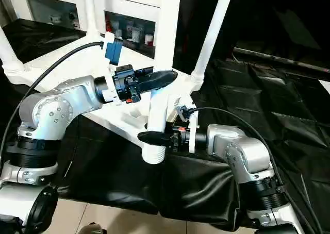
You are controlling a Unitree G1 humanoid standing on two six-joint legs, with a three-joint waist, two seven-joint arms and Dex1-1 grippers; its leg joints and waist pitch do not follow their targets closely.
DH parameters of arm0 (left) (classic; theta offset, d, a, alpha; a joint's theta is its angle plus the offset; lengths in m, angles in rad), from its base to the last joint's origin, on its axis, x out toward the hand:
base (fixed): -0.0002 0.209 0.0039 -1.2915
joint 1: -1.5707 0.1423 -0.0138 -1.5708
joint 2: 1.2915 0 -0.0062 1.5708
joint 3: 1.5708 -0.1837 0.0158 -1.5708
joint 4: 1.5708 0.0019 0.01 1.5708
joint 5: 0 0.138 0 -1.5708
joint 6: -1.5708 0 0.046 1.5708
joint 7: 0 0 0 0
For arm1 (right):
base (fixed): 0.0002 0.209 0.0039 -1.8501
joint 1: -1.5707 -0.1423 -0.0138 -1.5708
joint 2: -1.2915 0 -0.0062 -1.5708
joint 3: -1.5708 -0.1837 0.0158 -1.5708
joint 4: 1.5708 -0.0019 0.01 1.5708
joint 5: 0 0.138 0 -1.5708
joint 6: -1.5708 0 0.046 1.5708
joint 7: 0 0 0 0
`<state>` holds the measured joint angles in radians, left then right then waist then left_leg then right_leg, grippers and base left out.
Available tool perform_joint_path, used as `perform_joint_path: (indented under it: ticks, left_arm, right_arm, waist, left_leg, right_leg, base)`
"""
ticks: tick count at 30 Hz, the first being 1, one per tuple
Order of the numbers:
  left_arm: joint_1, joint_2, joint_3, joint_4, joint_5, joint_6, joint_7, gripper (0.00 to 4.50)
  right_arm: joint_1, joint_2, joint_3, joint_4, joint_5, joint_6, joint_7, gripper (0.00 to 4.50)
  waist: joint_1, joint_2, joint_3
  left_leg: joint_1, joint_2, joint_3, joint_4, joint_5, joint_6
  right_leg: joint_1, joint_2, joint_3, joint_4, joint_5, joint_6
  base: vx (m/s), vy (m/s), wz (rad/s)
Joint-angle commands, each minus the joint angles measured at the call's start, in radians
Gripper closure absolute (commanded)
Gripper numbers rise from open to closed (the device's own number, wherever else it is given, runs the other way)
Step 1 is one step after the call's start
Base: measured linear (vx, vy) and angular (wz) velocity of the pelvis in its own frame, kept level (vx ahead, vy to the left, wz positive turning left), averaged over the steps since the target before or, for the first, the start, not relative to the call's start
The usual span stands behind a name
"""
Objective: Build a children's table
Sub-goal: Pick table leg, then insert table leg to table base
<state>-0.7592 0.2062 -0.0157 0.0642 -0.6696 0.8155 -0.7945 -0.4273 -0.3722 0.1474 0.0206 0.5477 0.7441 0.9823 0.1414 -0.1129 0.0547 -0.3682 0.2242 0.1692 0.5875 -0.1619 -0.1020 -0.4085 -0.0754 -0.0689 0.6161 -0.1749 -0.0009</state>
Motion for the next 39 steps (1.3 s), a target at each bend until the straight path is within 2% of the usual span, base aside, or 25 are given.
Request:
perform_joint_path:
  ticks: [1, 3, 4, 6, 7, 10, 11, 13, 14, 15, 16, 17, 18, 19, 20, 21, 23, 25, 26, 29, 34, 35, 36, 37, 39]
  left_arm:
    - [-0.022, 0.000, -0.004, -0.019, 0.006, -0.011, -0.007, 2.03]
    - [-0.016, -0.014, 0.023, -0.007, -0.009, -0.019, 0.002, 1.95]
    - [-0.015, -0.014, 0.024, -0.007, -0.009, -0.020, 0.002, 1.69]
    - [-0.018, -0.087, 0.113, 0.015, -0.057, -0.095, 0.047, 1.61]
    - [-0.018, -0.087, 0.113, 0.015, -0.057, -0.095, 0.047, 1.58]
    - [-0.040, -0.175, 0.262, 0.093, -0.178, -0.189, 0.103, 1.57]
    - [-0.038, -0.179, 0.296, 0.108, -0.224, -0.186, 0.090, 1.57]
    - [-0.035, -0.177, 0.336, 0.130, -0.275, -0.170, 0.076, 1.57]
    - [-0.015, -0.139, 0.335, 0.151, -0.263, -0.162, 0.005, 1.57]
    - [-0.015, -0.139, 0.335, 0.151, -0.263, -0.162, 0.005, 1.57]
    - [-0.003, -0.103, 0.294, 0.162, -0.195, -0.179, -0.040, 1.57]
    - [0.017, -0.020, 0.160, 0.192, -0.019, -0.255, -0.104, 1.57]
    - [0.017, -0.020, 0.160, 0.192, -0.019, -0.255, -0.104, 1.57]
    - [0.023, 0.031, 0.068, 0.222, 0.097, -0.323, -0.133, 1.57]
    - [0.021, 0.091, -0.039, 0.271, 0.218, -0.382, -0.166, 1.57]
    - [0.013, 0.126, -0.103, 0.307, 0.288, -0.424, -0.188, 1.57]
    - [-0.012, 0.181, -0.199, 0.369, 0.389, -0.516, -0.232, 1.57]
    - [-0.035, 0.213, -0.247, 0.411, 0.440, -0.571, -0.276, 1.57]
    - [-0.045, 0.219, -0.252, 0.427, 0.447, -0.582, -0.289, 1.23]
    - [-0.081, 0.248, -0.279, 0.461, 0.457, -0.570, -0.387, 1.18]
    - [-0.110, 0.281, -0.351, 0.531, 0.540, -0.627, -0.472, 0.70]
    - [-0.125, 0.300, -0.395, 0.567, 0.575, -0.637, -0.522, 0.48]
    - [-0.134, 0.301, -0.410, 0.592, 0.586, -0.648, -0.549, 0.41]
    - [-0.136, 0.300, -0.411, 0.596, 0.588, -0.650, -0.552, 0.41]
    - [-0.142, 0.297, -0.428, 0.622, 0.604, -0.671, -0.579, 0.28]
  right_arm:
    - [-0.003, -0.005, -0.036, 0.020, -0.006, -0.013, -0.022, 2.57]
    - [-0.013, 0.016, -0.063, 0.037, -0.005, -0.042, -0.045, 2.57]
    - [-0.014, 0.017, -0.065, 0.038, -0.005, -0.044, -0.046, 2.59]
    - [-0.025, 0.052, -0.116, 0.058, 0.010, -0.085, -0.087, 2.59]
    - [-0.025, 0.052, -0.116, 0.058, 0.010, -0.085, -0.087, 2.59]
    - [-0.043, 0.098, -0.188, 0.082, 0.049, -0.113, -0.145, 2.59]
    - [-0.047, 0.114, -0.209, 0.087, 0.057, -0.131, -0.168, 2.59]
    - [-0.049, 0.131, -0.229, 0.091, 0.060, -0.153, -0.192, 2.59]
    - [-0.046, 0.143, -0.243, 0.091, 0.040, -0.194, -0.229, 2.59]
    - [-0.046, 0.143, -0.243, 0.091, 0.040, -0.194, -0.229, 2.59]
    - [-0.041, 0.142, -0.242, 0.092, 0.017, -0.216, -0.246, 2.59]
    - [-0.031, 0.125, -0.216, 0.100, -0.049, -0.252, -0.271, 2.59]
    - [-0.031, 0.125, -0.216, 0.100, -0.049, -0.252, -0.271, 2.59]
    - [-0.025, 0.108, -0.195, 0.108, -0.092, -0.267, -0.284, 2.59]
    - [-0.018, 0.093, -0.180, 0.122, -0.134, -0.287, -0.299, 2.59]
    - [-0.017, 0.089, -0.182, 0.132, -0.148, -0.293, -0.313, 2.59]
    - [-0.017, 0.087, -0.195, 0.141, -0.149, -0.296, -0.328, 2.60]
    - [-0.012, 0.078, -0.194, 0.132, -0.152, -0.301, -0.329, 2.60]
    - [-0.010, 0.075, -0.193, 0.128, -0.153, -0.303, -0.330, 2.60]
    - [-0.006, 0.071, -0.203, 0.120, -0.140, -0.302, -0.328, 2.60]
    - [-0.001, 0.062, -0.202, 0.125, -0.152, -0.316, -0.313, 2.60]
    - [-0.001, 0.056, -0.203, 0.127, -0.155, -0.316, -0.308, 2.60]
    - [0.001, 0.049, -0.200, 0.127, -0.155, -0.314, -0.297, 2.60]
    - [0.002, 0.048, -0.200, 0.127, -0.155, -0.314, -0.296, 2.60]
    - [0.007, 0.038, -0.192, 0.126, -0.161, -0.314, -0.286, 2.60]
  waist:
    - [-0.003, 0.003, -0.067]
    - [-0.005, 0.003, -0.068]
    - [-0.004, 0.003, -0.068]
    - [-0.005, 0.000, -0.067]
    - [-0.001, 0.001, -0.068]
    - [-0.001, -0.003, -0.068]
    - [-0.001, 0.006, -0.070]
    - [-0.005, 0.000, -0.070]
    - [-0.007, 0.030, -0.070]
    - [-0.007, 0.030, -0.070]
    - [-0.009, 0.021, -0.072]
    - [-0.009, 0.022, -0.070]
    - [-0.008, 0.026, -0.069]
    - [-0.013, 0.025, -0.071]
    - [-0.008, 0.029, -0.068]
    - [-0.007, 0.027, -0.068]
    - [-0.009, 0.034, -0.070]
    - [-0.009, 0.032, -0.072]
    - [-0.009, 0.032, -0.073]
    - [-0.010, 0.037, -0.071]
    - [-0.012, 0.037, -0.067]
    - [-0.012, 0.042, -0.067]
    - [-0.013, 0.042, -0.068]
    - [-0.012, 0.048, -0.069]
    - [-0.011, 0.041, -0.070]
  left_leg:
    - [0.009, 0.003, 0.009, -0.063, -0.164, -0.045]
    - [0.009, 0.003, 0.009, -0.063, -0.167, -0.047]
    - [0.009, 0.004, 0.010, -0.063, -0.168, -0.047]
    - [0.007, 0.003, 0.010, -0.063, -0.166, -0.045]
    - [0.010, 0.003, 0.010, -0.061, -0.172, -0.048]
    - [0.007, -0.002, 0.011, -0.060, -0.177, -0.043]
    - [0.009, 0.000, 0.009, -0.061, -0.180, -0.043]
    - [0.007, -0.003, 0.010, -0.062, -0.181, -0.043]
    - [0.012, -0.002, 0.007, -0.064, -0.185, -0.049]
    - [0.012, -0.002, 0.007, -0.064, -0.185, -0.049]
    - [0.014, -0.002, 0.008, -0.064, -0.181, -0.050]
    - [0.014, 0.000, 0.006, -0.067, -0.178, -0.048]
    - [0.017, 0.002, 0.003, -0.071, -0.178, -0.050]
    - [0.017, 0.001, 0.007, -0.069, -0.176, -0.054]
    - [0.023, 0.002, 0.005, -0.071, -0.183, -0.060]
    - [0.023, 0.001, 0.004, -0.073, -0.186, -0.061]
    - [0.024, 0.002, 0.004, -0.074, -0.199, -0.076]
    - [0.022, 0.004, 0.003, -0.075, -0.200, -0.081]
    - [0.020, 0.003, 0.005, -0.072, -0.188, -0.083]
    - [0.020, 0.002, 0.007, -0.070, -0.206, -0.079]
    - [0.020, 0.003, 0.008, -0.071, -0.228, -0.069]
    - [0.022, 0.001, 0.007, -0.072, -0.232, -0.065]
    - [0.022, 0.002, 0.008, -0.071, -0.235, -0.066]
    - [0.022, 0.003, 0.006, -0.072, -0.236, -0.069]
    - [0.020, 0.004, 0.007, -0.071, -0.220, -0.067]
  right_leg:
    - [0.055, -0.054, 0.038, -0.067, -0.223, -0.117]
    - [0.053, -0.054, 0.038, -0.066, -0.222, -0.124]
    - [0.053, -0.054, 0.037, -0.067, -0.221, -0.126]
    - [0.054, -0.055, 0.038, -0.067, -0.216, -0.130]
    - [0.054, -0.058, 0.037, -0.068, -0.220, -0.138]
    - [0.056, -0.053, 0.037, -0.068, -0.217, -0.137]
    - [0.055, -0.054, 0.036, -0.067, -0.216, -0.134]
    - [0.056, -0.052, 0.036, -0.068, -0.224, -0.128]
    - [0.051, -0.051, 0.037, -0.070, -0.211, -0.125]
    - [0.051, -0.051, 0.037, -0.070, -0.211, -0.125]
    - [0.053, -0.046, 0.036, -0.066, -0.179, -0.127]
    - [0.053, -0.046, 0.036, -0.069, -0.182, -0.120]
    - [0.051, -0.047, 0.036, -0.072, -0.192, -0.103]
    - [0.053, -0.044, 0.038, -0.067, -0.183, -0.098]
    - [0.048, -0.045, 0.038, -0.073, -0.198, -0.077]
    - [0.049, -0.045, 0.039, -0.074, -0.213, -0.066]
    - [0.050, -0.050, 0.042, -0.068, -0.213, -0.068]
    - [0.053, -0.052, 0.040, -0.064, -0.182, -0.095]
    - [0.054, -0.052, 0.041, -0.056, -0.131, -0.127]
    - [0.056, -0.054, 0.041, -0.056, -0.141, -0.157]
    - [0.053, -0.056, 0.043, -0.062, -0.191, -0.161]
    - [0.051, -0.056, 0.043, -0.067, -0.220, -0.147]
    - [0.051, -0.056, 0.044, -0.065, -0.219, -0.145]
    - [0.052, -0.056, 0.044, -0.062, -0.206, -0.151]
    - [0.055, -0.057, 0.043, -0.059, -0.169, -0.167]
  base:
    - [0.000, 0.000, 0.00]
    - [0.000, 0.000, 0.00]
    - [0.000, 0.000, 0.00]
    - [0.000, 0.000, 0.00]
    - [0.000, 0.000, 0.00]
    - [0.000, 0.000, 0.00]
    - [0.000, 0.000, 0.00]
    - [0.000, 0.000, 0.00]
    - [0.000, 0.000, 0.00]
    - [0.000, 0.000, 0.00]
    - [0.000, 0.000, 0.00]
    - [0.000, 0.000, 0.00]
    - [0.000, 0.000, 0.00]
    - [0.000, 0.000, 0.00]
    - [0.000, 0.000, 0.00]
    - [0.000, 0.000, 0.00]
    - [0.000, 0.000, 0.00]
    - [0.000, 0.000, 0.00]
    - [0.000, 0.000, 0.00]
    - [0.000, 0.000, 0.00]
    - [0.000, 0.000, 0.00]
    - [0.000, 0.000, 0.00]
    - [0.000, 0.000, 0.00]
    - [0.000, 0.000, 0.00]
    - [0.000, 0.000, 0.00]
